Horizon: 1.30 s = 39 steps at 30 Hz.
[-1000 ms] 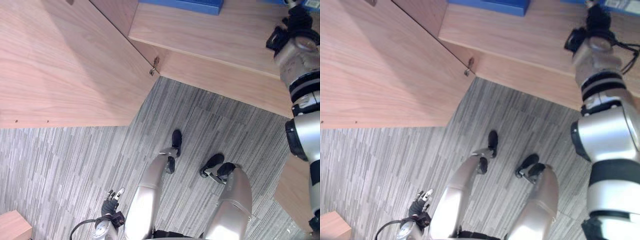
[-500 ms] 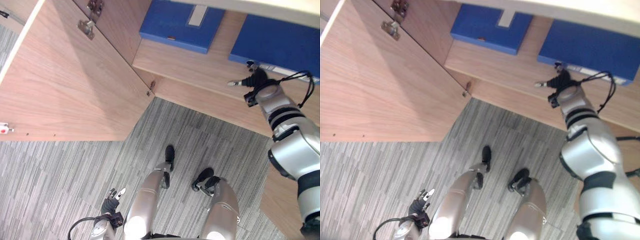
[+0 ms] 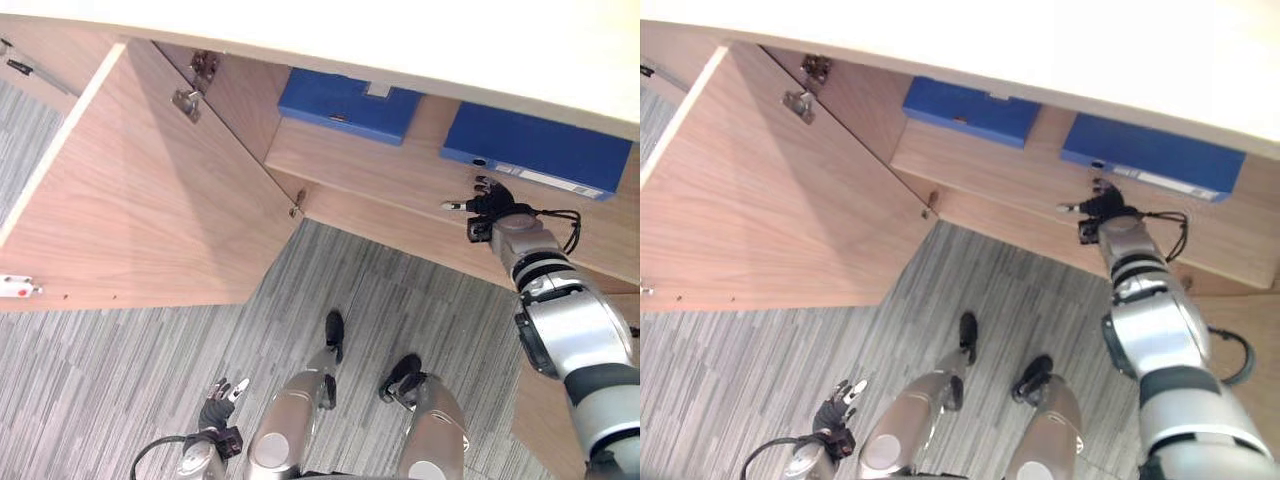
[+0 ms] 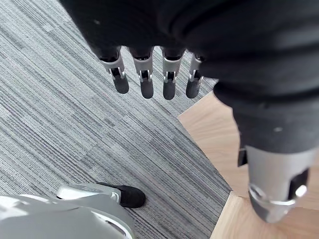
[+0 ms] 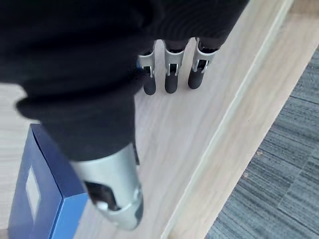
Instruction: Walk over to the cabinet, pick up the folder, carry it to the office cabinet, place the folder inside the office cabinet, then close the office cabinet door
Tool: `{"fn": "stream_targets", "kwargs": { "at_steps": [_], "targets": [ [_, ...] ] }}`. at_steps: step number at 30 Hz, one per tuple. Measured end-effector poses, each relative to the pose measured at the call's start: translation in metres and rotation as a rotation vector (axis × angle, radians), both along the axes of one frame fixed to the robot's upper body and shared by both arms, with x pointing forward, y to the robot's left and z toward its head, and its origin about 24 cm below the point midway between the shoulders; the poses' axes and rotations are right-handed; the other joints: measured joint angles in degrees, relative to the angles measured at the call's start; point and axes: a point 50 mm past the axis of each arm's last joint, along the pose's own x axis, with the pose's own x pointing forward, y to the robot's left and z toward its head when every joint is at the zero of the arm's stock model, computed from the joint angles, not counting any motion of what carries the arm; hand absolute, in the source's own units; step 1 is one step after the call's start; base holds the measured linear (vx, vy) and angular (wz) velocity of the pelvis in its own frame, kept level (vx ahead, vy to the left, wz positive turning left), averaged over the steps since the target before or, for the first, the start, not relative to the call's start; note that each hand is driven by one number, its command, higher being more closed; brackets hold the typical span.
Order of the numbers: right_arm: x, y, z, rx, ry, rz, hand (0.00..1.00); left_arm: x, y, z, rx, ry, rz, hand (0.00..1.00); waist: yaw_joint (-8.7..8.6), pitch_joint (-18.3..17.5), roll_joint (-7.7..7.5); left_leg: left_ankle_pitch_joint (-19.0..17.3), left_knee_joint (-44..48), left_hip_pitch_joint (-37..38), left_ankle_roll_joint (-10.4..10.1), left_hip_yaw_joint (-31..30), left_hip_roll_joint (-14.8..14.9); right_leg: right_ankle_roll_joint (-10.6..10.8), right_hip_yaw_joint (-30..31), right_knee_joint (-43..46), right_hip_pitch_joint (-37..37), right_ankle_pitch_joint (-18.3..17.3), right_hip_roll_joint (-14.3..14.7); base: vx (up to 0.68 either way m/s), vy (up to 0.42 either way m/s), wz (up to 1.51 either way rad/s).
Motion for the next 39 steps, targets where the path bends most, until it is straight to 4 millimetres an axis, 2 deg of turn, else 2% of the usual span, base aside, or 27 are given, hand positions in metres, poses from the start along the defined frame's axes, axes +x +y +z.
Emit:
{"fn": "stream_targets", "kwargs": {
  "at_steps": [4,6,7,8,9,10,11,12,13,14,15,16,18,19,22,23,24,25,26,27,28,30,31,33,35,37,39],
  "targets": [
    [0.001,0.013,-0.009,0.019,-0.006,0.031,0.0,-0.002,0.001,-0.001,-0.012,0.002,0.034,0.0,-0.14,0.02,-0.09,-0.03,-0.77,0.93,0.14,1.31,0.4,0.36,1.02,-1.7,0.38,1.16,0.99,0.02,-0.032,-0.19],
    [-0.001,0.039,-0.036,0.004,0.037,0.097,0.0,-0.007,0.003,-0.006,-0.026,0.024,0.086,0.0,-0.54,-0.02,-0.24,-0.94,0.12,2.44,0.85,2.36,1.79,0.56,1.58,-4.8,2.79,2.57,3.1,0.04,-0.029,-0.54],
    [-0.009,0.069,-0.069,0.009,0.099,0.159,0.0,-0.011,0.004,-0.01,-0.035,0.046,0.134,0.0,-0.32,-0.08,-0.83,-3.83,4.16,2.84,1.0,3.67,4.08,0.38,2.88,-8.4,5.24,4.24,6.13,0.03,-0.034,-0.67],
    [-0.011,0.077,-0.077,0.021,0.117,0.174,0.0,-0.012,0.004,-0.011,-0.037,0.052,0.142,0.0,-0.08,-0.11,-0.98,-4.69,5.57,2.81,0.93,3.88,4.63,0.36,3.33,-9.23,5.82,4.58,6.81,0.05,-0.059,-1.01],
    [-0.031,0.109,-0.119,0.109,0.213,0.212,0.0,-0.016,-0.001,-0.015,-0.045,0.076,0.163,0.0,0.9,-0.36,-1.47,-9.2,13.07,2.14,0.42,3.39,7.19,0.22,5.2,-11.93,8.4,5.61,9.67,0.03,-0.057,-0.92],
    [-0.049,0.124,-0.146,0.179,0.274,0.202,0.0,-0.017,-0.001,-0.015,-0.044,0.081,0.186,0.0,1.37,-0.52,-1.82,-11.82,17.24,1.75,0.07,0.66,8.11,-0.01,6.23,-12.68,9.4,5.98,10.78,0.04,-0.065,-0.98],
    [-0.063,0.133,-0.164,0.227,0.322,0.195,0.0,-0.017,-0.002,-0.016,-0.044,0.086,0.201,0.0,1.55,-0.59,-1.76,-13.5,19.73,1.61,-0.28,-1.86,8.55,-0.03,6.97,-13.18,10.03,6.21,11.62,0.03,-0.014,-0.89],
    [-0.093,0.148,-0.197,0.359,0.408,0.141,0.0,-0.018,-0.003,-0.018,-0.048,0.099,0.236,0.0,1.5,-1.26,-1.81,-16.44,22.94,1.52,-1.43,-6.48,8.89,0.05,8.67,-13.6,10.28,6.64,13.15,0.05,0.06,-0.94],
    [-0.129,0.152,-0.229,0.529,0.491,0.007,0.0,-0.017,-0.003,-0.02,-0.055,0.117,0.281,0.0,0.9,-2.47,-1.89,-18.78,23.02,2.15,-1.89,-8.15,9.08,0.44,10.3,-14.6,10.2,7.48,14.41,0.04,0.1,-0.83],
    [-0.147,0.148,-0.243,0.598,0.527,-0.076,0.0,-0.013,-0.004,-0.021,-0.054,0.122,0.291,0.0,0.53,-3.01,-2.26,-18.79,22.8,2.27,-1.85,-7.63,9.1,0.76,10.98,-15.55,10.25,8.11,14.66,0.04,0.144,-0.69],
    [-0.184,0.138,-0.267,0.684,0.597,-0.231,0.0,-0.009,-0.007,-0.021,-0.053,0.13,0.293,0.0,-0.23,-4.59,-3.13,-18.76,21.81,2.82,-1.81,-6.04,9.27,1.35,12.24,-18.1,10.64,9.83,15.05,0.06,0.166,-0.76],
    [-0.204,0.13,-0.277,0.756,0.575,-0.327,0.0,-0.005,-0.008,-0.021,-0.045,0.13,0.292,0.0,-1.0,-5.53,-4.05,-19.02,21.28,4.53,-1.47,-3.73,9.84,1.88,14.42,-20.92,11.94,12.04,15.94,0.07,0.169,-0.97],
    [-0.219,0.12,-0.282,0.819,0.541,-0.456,0.0,-0.006,-0.004,-0.022,-0.006,0.157,0.274,0.0,-2.72,-7.41,-5.41,-20.42,20.72,9.03,-0.96,0.82,10.48,2.79,18.8,-23.88,14.8,14.23,16.76,0.02,0.172,-1.27],
    [-0.236,0.106,-0.288,0.834,0.529,-0.571,0.0,-0.008,-0.007,-0.024,-0.003,0.173,0.259,0.0,-3.44,-9.65,-5.82,-21.28,19.43,12.23,-0.11,4.11,10.41,3.59,21.54,-25.23,16.18,15.08,16.81,-0.03,0.176,-1.26],
    [-0.273,0.079,-0.297,0.893,0.469,-0.806,0.0,-0.013,-0.018,-0.031,-0.03,0.219,0.236,0.0,-5.3,-14.17,-5.77,-22.71,16.93,18.78,1.0,12.26,10.72,3.85,24.03,-27.97,18.46,17.06,16.52,-0.06,0.212,-1.24],
    [-0.278,0.075,-0.298,0.897,0.457,-0.836,0.0,-0.015,-0.019,-0.032,-0.033,0.228,0.236,0.0,-5.37,-14.77,-5.77,-22.65,16.24,20.1,1.24,14.56,11.1,2.53,21.89,-27.66,18.47,16.51,15.79,-0.06,0.134,-1.65],
    [-0.287,0.071,-0.299,0.896,0.458,-0.87,0.0,-0.016,-0.02,-0.033,-0.038,0.238,0.235,0.0,-5.62,-15.54,-5.55,-22.64,15.12,22.42,1.31,19.0,12.09,1.98,14.51,-26.6,19.05,16.17,13.47,-0.04,0.078,-1.46],
    [-0.291,0.069,-0.3,0.897,0.46,-0.885,0.0,-0.017,-0.02,-0.033,-0.039,0.242,0.235,0.0,-5.78,-15.68,-5.32,-22.69,14.83,23.38,1.26,20.85,12.93,2.15,10.62,-26.02,19.09,16.06,12.52,-0.05,0.065,-1.91],
    [-0.296,0.065,-0.3,0.899,0.451,-0.912,0.0,-0.017,-0.02,-0.033,-0.041,0.246,0.236,0.0,-6.34,-15.83,-5.08,-22.77,14.39,25.03,0.84,25.33,15.11,2.1,1.37,-23.05,19.3,16.04,9.91,-0.01,-0.024,-1.44],
    [-0.297,0.065,-0.301,0.901,0.449,-0.922,0.0,-0.018,-0.021,-0.034,-0.043,0.252,0.234,0.0,-6.68,-15.9,-5.08,-22.69,14.33,25.5,0.53,26.81,15.99,2.06,-1.72,-21.71,19.54,16.03,8.79,0.03,-0.12,-1.83],
    [-0.301,0.062,-0.301,0.901,0.45,-0.942,0.0,-0.019,-0.021,-0.035,-0.049,0.264,0.229,0.0,-6.97,-15.99,-5.2,-22.43,14.22,27.21,-0.26,30.85,17.75,1.89,-7.41,-18.48,20.37,16.03,5.89,0.06,-0.196,-1.43],
    [-0.307,0.06,-0.302,0.887,0.462,-0.953,0.0,-0.018,-0.022,-0.035,-0.05,0.264,0.228,0.0,-6.99,-16.35,-5.6,-22.25,14.63,28.28,-0.96,34.35,18.84,1.43,-11.29,-16.81,21.43,16.35,2.54,0.08,-0.238,-1.29],
    [-0.315,0.057,-0.304,0.876,0.483,-0.971,0.0,-0.018,-0.021,-0.034,-0.052,0.263,0.23,0.0,-6.95,-16.89,-6.64,-22.81,16.46,28.75,-2.18,36.24,19.31,1.13,-12.82,-17.55,22.41,17.22,1.11,0.09,-0.206,-1.05],
    [-0.319,0.05,-0.304,0.859,0.493,-0.981,0.0,-0.022,-0.022,-0.037,-0.067,0.286,0.231,0.0,-6.82,-17.2,-4.96,-22.66,15.89,29.97,-1.97,36.23,20.56,0.49,-14.3,-19.02,22.5,16.83,3.95,0.08,-0.253,-1.16],
    [-0.325,0.039,-0.303,0.825,0.494,-0.995,0.0,-0.029,-0.022,-0.039,-0.072,0.304,0.236,0.0,-6.9,-18.13,-3.63,-22.26,12.33,32.44,-2.18,36.62,20.43,0.53,-14.29,-20.71,22.59,16.8,6.59,0.05,-0.165,-0.99],
    [-0.329,0.034,-0.302,0.782,0.513,-0.983,0.0,-0.024,-0.024,-0.038,-0.071,0.291,0.212,0.0,-7.29,-18.65,-3.32,-20.18,8.5,34.71,-4.5,38.94,19.08,0.8,-14.06,-23.79,22.53,16.64,8.39,0.04,-0.058,-0.64],
    [-0.328,0.035,-0.302,0.777,0.522,-0.974,0.0,-0.023,-0.026,-0.038,-0.074,0.293,0.194,0.0,-7.48,-18.6,-3.34,-19.19,6.86,35.05,-5.08,39.17,18.1,1.16,-13.51,-25.71,22.32,17.13,9.34,0.0,-0.04,-0.4]
  ]
}}
